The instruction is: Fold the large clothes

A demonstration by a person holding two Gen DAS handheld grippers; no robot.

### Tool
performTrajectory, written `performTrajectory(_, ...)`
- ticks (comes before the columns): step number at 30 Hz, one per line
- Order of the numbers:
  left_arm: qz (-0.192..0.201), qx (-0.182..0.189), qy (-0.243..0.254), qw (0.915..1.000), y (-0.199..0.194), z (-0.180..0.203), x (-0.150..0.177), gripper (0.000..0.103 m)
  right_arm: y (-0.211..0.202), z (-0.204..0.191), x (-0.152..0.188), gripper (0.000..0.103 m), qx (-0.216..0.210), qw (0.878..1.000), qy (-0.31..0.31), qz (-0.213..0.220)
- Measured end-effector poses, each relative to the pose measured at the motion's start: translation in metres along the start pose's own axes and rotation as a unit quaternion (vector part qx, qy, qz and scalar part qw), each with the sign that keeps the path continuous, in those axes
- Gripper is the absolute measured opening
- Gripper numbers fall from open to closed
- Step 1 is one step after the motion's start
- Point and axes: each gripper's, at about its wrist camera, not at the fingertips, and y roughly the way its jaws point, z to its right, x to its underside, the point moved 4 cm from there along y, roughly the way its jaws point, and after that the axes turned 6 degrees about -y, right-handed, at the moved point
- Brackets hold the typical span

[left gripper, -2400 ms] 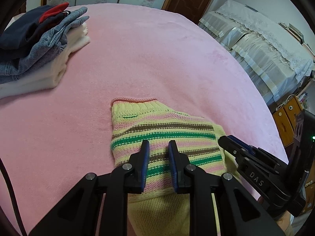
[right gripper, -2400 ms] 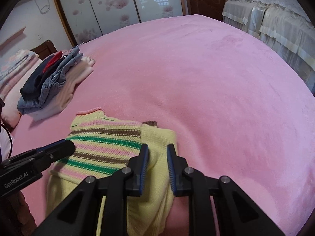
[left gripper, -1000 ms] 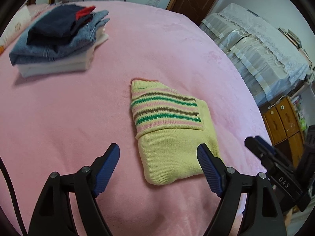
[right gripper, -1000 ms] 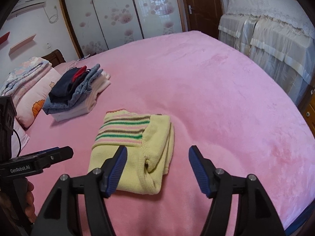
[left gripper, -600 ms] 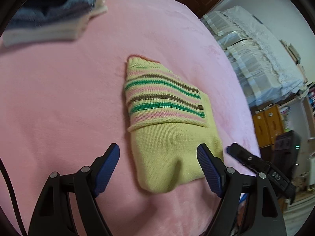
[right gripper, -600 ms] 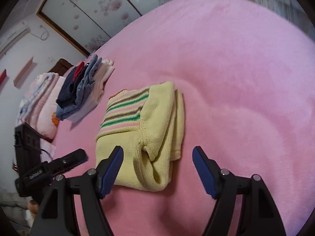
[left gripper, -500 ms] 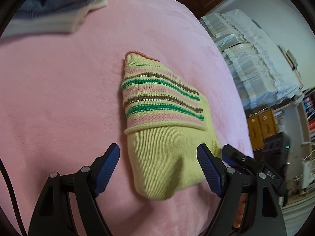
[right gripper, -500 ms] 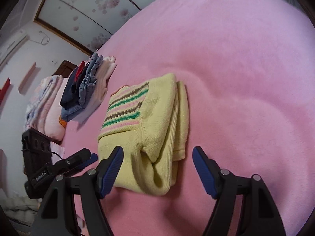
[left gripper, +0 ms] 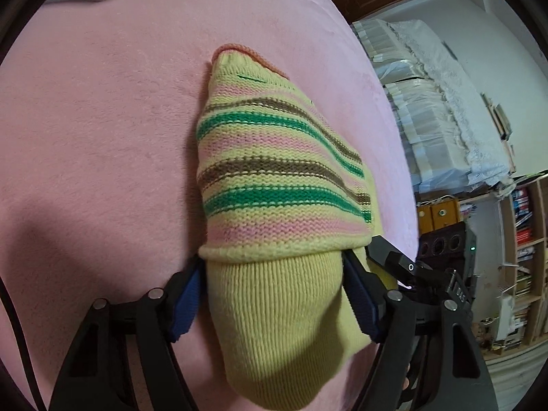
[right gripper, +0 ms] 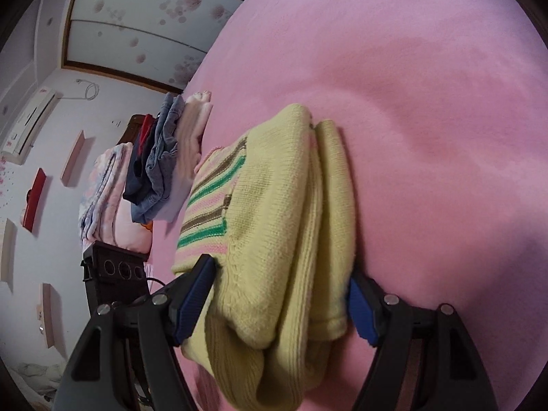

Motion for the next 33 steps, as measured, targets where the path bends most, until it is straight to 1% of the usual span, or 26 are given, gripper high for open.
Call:
performTrajectory(2,0.006,-0.018,0.012,0.9997,-0.001,0.005,0.000,0.065,0.001,-0.003,0.000,0.064,0.002,1.000,-0.010,0.004)
performTrajectory(3,0.009,-0.031,0.022,0.9993,-0.002,0.007,0.001,0.062,0.001,-0.006,0.001,0.055,0.005,1.000,-0.020,0.007)
performTrajectory(4,0.012,-0.041,0.029,0.9987,-0.004,0.011,0.002,0.061,-0.001,-0.011,0.002,0.049,0.010,0.999,-0.033,0.010)
performTrajectory(7,0.027,-0.076,0.058,0.9951,-0.010,0.025,0.007,0.058,-0.005,-0.022,0.006,0.044,0.031,0.997,-0.061,0.021)
performTrajectory(11,0.046,-0.113,0.099,0.9876,-0.022,0.047,0.015,0.055,-0.014,-0.035,0.015,0.042,0.051,0.995,-0.077,0.035)
performTrajectory(14,0.051,-0.125,0.111,0.9846,-0.036,0.057,0.023,0.055,-0.018,-0.045,0.024,0.042,0.052,0.995,-0.077,0.037)
performTrajectory(19,0.053,-0.126,0.108,0.9847,-0.067,0.062,0.034,0.055,-0.026,-0.068,0.046,0.042,0.046,0.995,-0.074,0.038)
performTrajectory(23,0.064,-0.125,0.111,0.9838,-0.097,0.066,0.048,0.055,-0.033,-0.090,0.061,0.042,0.039,0.996,-0.076,0.038)
performTrajectory(29,0.094,-0.116,0.106,0.9831,-0.151,0.066,0.066,0.055,-0.040,-0.137,0.082,0.042,0.031,0.994,-0.100,0.037)
performTrajectory(33,0.108,-0.116,0.092,0.9831,-0.195,0.051,0.071,0.055,-0.032,-0.176,0.090,0.042,0.024,0.992,-0.122,0.028)
